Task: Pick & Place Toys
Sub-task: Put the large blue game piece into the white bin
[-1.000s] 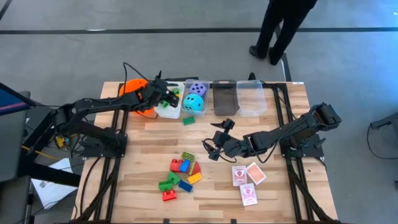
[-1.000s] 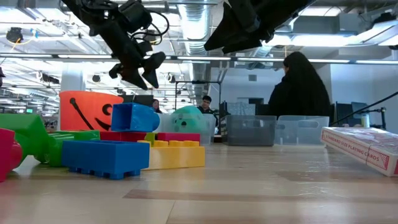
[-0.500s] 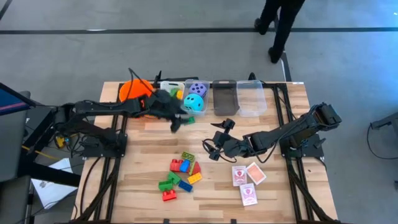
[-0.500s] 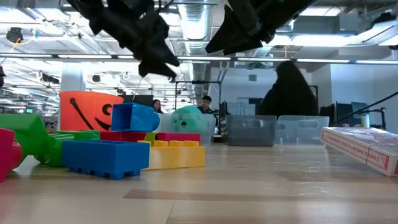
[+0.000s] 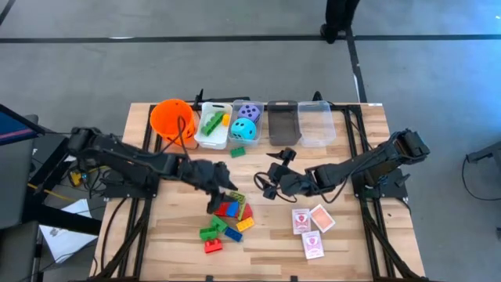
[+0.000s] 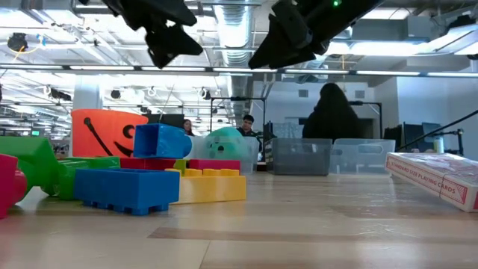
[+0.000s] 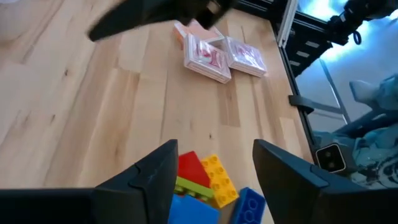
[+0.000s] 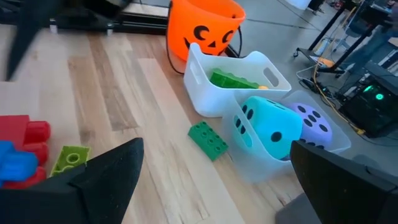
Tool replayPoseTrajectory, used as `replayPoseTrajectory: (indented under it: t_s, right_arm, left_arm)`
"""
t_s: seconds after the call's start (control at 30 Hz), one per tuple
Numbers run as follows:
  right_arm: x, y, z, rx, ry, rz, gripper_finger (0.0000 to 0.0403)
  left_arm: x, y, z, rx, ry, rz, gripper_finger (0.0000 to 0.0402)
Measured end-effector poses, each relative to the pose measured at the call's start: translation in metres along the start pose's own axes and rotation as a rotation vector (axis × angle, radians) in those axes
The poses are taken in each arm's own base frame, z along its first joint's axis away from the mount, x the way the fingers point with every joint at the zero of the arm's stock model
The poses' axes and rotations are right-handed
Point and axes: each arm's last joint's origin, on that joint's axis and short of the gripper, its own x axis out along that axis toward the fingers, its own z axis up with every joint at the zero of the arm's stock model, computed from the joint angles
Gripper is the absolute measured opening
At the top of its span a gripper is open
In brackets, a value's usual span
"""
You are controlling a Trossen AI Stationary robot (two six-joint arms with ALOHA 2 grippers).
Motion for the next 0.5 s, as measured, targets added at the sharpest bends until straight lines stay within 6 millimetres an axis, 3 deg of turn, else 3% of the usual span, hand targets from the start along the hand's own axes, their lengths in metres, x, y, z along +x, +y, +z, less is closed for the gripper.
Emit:
replayPoseTrajectory:
  t_s: [0.27,0.5]
  right_arm:
    - [-0.001,0.002,0.000,-0.002,0.002,0.029,0.0397]
    - [-0.001,0.002,-0.002,-0.013,0.013,0.027,0.0397]
  left_arm:
    - [-0.003,-0.032,-0.013,-0.066,-0.055,0.097,0.0205]
    - [0.009,-0.059,0.000,-0.108,0.018,0.143,0.0205]
